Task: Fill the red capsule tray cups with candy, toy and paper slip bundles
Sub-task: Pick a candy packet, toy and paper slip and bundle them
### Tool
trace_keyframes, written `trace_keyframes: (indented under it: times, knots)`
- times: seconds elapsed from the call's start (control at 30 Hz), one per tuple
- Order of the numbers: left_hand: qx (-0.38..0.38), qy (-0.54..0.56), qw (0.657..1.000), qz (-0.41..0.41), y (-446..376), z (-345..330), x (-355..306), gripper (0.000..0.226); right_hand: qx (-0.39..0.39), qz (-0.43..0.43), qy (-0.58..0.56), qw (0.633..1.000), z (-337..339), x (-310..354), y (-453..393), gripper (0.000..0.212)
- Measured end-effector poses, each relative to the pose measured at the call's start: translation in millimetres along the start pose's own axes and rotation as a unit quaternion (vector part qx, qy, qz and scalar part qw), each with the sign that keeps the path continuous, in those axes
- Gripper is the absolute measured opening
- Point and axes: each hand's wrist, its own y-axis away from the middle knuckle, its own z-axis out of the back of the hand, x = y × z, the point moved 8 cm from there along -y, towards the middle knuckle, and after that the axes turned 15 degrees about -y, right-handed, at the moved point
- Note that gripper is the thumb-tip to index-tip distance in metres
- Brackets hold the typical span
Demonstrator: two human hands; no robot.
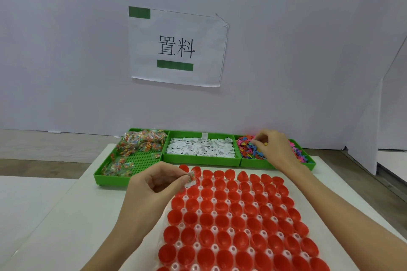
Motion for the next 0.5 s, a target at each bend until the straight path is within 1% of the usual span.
trace_keyframes:
  times: [0.03, 0.07, 0.13, 0.2, 0.23, 0.3, 0.4, 0.5]
  knots:
    - [0.002, -0.002, 1.000, 0.000, 0, 0, 0, 0.009, -0.017, -0.019, -0.064, 0.998, 5, 7, 7, 0.010]
    - [0.006, -0.006, 1.000, -0.001, 0, -1, -1, 0.009, -0.018, -0.039, -0.135, 0.990, 6, 16, 16, 0.010]
    - [0.017, -0.007, 1.000, -0.006, 1, -4, -2, 0.010, 0.028, -0.066, -0.281, 0.957, -2, 40, 39, 0.008]
    - [0.032, 0.003, 0.999, -0.009, 3, -8, -4, 0.010, 0.083, -0.073, -0.375, 0.920, -15, 68, 65, 0.009]
    - [0.040, 0.006, 0.999, -0.010, 4, -10, -5, 0.010, 0.104, -0.071, -0.399, 0.908, -21, 80, 77, 0.009]
    - [0.049, 0.002, 0.999, -0.014, 6, -14, -8, 0.010, 0.129, -0.059, -0.413, 0.899, -32, 102, 96, 0.006]
    - [0.048, 0.002, 0.999, -0.021, 7, -16, -10, 0.010, 0.152, -0.022, -0.405, 0.902, -44, 126, 112, 0.005]
    - [0.046, -0.003, 0.999, -0.024, 7, -15, -8, 0.010, 0.151, 0.016, -0.379, 0.913, -46, 139, 117, 0.004]
